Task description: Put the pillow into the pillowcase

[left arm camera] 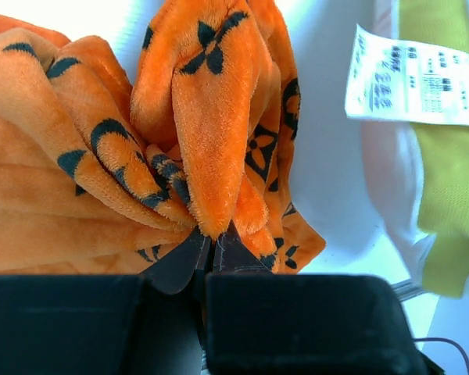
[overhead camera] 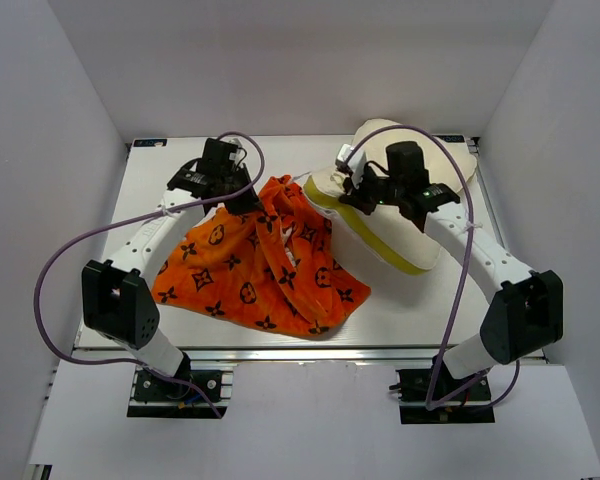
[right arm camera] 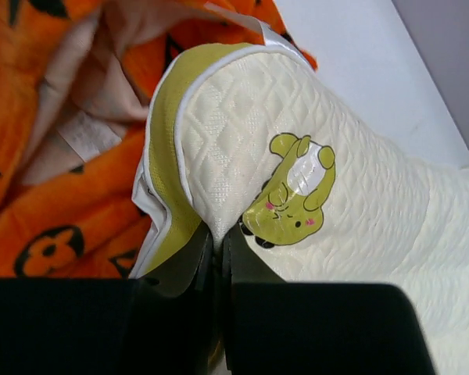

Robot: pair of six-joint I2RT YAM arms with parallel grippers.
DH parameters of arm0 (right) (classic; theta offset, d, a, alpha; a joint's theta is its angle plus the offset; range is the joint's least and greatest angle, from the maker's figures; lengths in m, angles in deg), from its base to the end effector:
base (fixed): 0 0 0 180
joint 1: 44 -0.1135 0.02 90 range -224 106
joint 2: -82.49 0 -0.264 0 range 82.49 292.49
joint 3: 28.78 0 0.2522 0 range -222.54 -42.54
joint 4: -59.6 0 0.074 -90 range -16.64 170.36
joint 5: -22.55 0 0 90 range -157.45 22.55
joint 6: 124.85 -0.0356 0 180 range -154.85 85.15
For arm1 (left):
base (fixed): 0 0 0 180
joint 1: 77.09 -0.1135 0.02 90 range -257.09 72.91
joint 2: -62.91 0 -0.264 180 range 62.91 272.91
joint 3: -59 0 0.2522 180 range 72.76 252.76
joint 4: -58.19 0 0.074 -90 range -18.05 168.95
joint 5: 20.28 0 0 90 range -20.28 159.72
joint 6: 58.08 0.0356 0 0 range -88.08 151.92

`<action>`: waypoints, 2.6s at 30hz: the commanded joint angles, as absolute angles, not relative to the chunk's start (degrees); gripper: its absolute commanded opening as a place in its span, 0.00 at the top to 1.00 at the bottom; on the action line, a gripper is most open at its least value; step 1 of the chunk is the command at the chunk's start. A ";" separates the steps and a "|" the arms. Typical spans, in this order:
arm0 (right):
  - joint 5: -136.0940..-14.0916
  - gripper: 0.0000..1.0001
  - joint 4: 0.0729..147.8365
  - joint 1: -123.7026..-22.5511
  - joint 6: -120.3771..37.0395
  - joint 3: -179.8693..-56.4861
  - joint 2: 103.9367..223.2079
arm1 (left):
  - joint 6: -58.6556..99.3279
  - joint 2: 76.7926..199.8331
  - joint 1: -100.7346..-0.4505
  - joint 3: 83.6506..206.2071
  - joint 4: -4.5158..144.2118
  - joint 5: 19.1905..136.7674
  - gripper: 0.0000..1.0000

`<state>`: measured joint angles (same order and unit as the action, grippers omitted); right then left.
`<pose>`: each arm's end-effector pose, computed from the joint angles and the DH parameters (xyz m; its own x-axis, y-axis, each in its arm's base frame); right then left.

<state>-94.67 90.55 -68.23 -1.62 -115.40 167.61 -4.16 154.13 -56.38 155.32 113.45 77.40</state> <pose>0.3049 0.1551 0.3312 0.0240 -0.5236 -0.8516 -0.8548 0.4310 -0.2891 0.3227 -0.1271 0.3159 -0.8340 -0.3086 -0.4573 -0.0750 0.8846 -0.4602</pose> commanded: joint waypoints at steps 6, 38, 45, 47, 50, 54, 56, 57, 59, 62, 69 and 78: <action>-93.91 1.00 85.31 -75.02 -8.74 -119.79 173.01 | -5.08 150.45 -57.93 159.77 111.68 80.88 0.97; -96.98 1.00 75.85 -83.73 -17.27 -147.84 199.29 | -4.56 151.94 -59.95 162.76 114.05 90.37 0.97; -96.00 1.00 62.99 -81.01 -21.84 -143.09 202.80 | -5.00 156.06 -60.39 167.05 113.96 90.29 0.88; -97.94 0.77 63.08 -80.13 -22.90 -143.18 203.69 | -5.08 158.60 -60.92 167.94 113.70 89.85 0.74; -103.65 0.52 64.65 -78.46 -22.55 -142.04 202.21 | -6.05 161.07 -61.62 168.82 112.38 89.49 0.49; -110.94 0.37 66.32 -74.07 -20.80 -136.07 195.19 | -5.44 163.18 -63.72 174.61 115.36 85.82 0.34; -112.79 0.36 70.18 -70.83 -18.26 -134.22 190.45 | -4.39 163.54 -64.78 179.62 119.05 83.97 0.31; -113.59 0.35 72.28 -69.85 -16.76 -133.26 188.77 | -3.95 163.54 -65.48 181.29 120.19 81.95 0.30; -115.61 0.34 78.51 -66.87 -11.51 -131.67 183.69 | -2.46 163.10 -65.67 185.50 124.22 79.83 0.29; -117.72 0.29 89.30 -65.71 0.87 -127.02 176.31 | -2.01 159.86 -65.40 183.62 128.11 79.56 0.31; -116.85 0.11 100.52 -66.41 26.32 -110.50 162.66 | -9.82 141.50 -52.78 151.72 126.10 80.35 0.36; -100.08 0.11 85.41 -75.54 17.88 -94.76 158.25 | -18.88 136.55 -46.42 134.64 117.49 73.69 0.34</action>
<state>-106.96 93.15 -73.06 19.17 -97.09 160.16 -16.01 137.41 -46.18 135.22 122.50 77.84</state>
